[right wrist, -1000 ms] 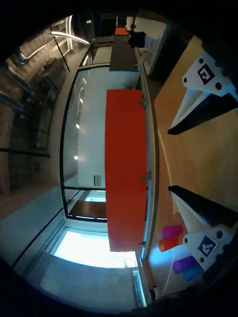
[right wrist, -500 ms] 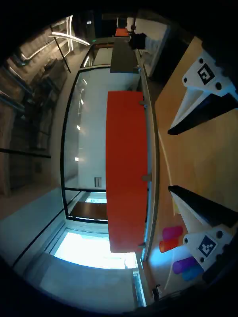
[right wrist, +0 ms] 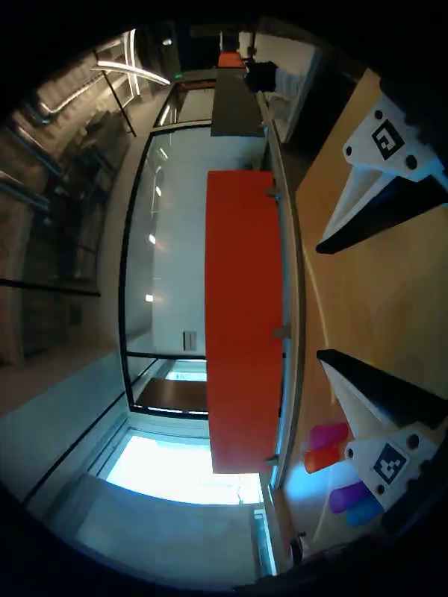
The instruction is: Pour water
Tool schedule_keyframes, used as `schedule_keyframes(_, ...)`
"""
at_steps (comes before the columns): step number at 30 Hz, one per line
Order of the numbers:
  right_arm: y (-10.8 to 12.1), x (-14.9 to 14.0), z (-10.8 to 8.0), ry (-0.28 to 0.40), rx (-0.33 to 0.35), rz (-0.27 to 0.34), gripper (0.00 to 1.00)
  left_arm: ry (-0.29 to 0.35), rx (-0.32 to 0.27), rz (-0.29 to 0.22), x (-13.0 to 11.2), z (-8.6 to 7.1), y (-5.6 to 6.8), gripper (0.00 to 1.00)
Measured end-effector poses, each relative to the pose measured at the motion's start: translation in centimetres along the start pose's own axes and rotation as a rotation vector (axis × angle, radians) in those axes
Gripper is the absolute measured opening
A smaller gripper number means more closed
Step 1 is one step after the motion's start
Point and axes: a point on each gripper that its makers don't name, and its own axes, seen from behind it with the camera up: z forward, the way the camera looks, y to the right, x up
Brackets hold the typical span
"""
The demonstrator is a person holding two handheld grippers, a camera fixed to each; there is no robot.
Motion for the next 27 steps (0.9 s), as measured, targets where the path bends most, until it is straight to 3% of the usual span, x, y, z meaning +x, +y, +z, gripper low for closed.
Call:
schedule_keyframes(4,-0.3,0.1,-0.1,0.019,0.006,-0.014,0.99,0.000,0.000,0.000,0.1,0.0,0.0,1.00)
schedule_keyframes(21,-0.6,-3.1,0.6,0.022,0.009,0.056,0.99,0.000,0.000,0.000,0.1,0.0,0.1,1.00)
schedule_keyframes(27,-0.9,-4.5,0.7,0.019,0.004,0.033,0.99,0.000,0.001,0.000,0.1,0.0,0.1,1.00)
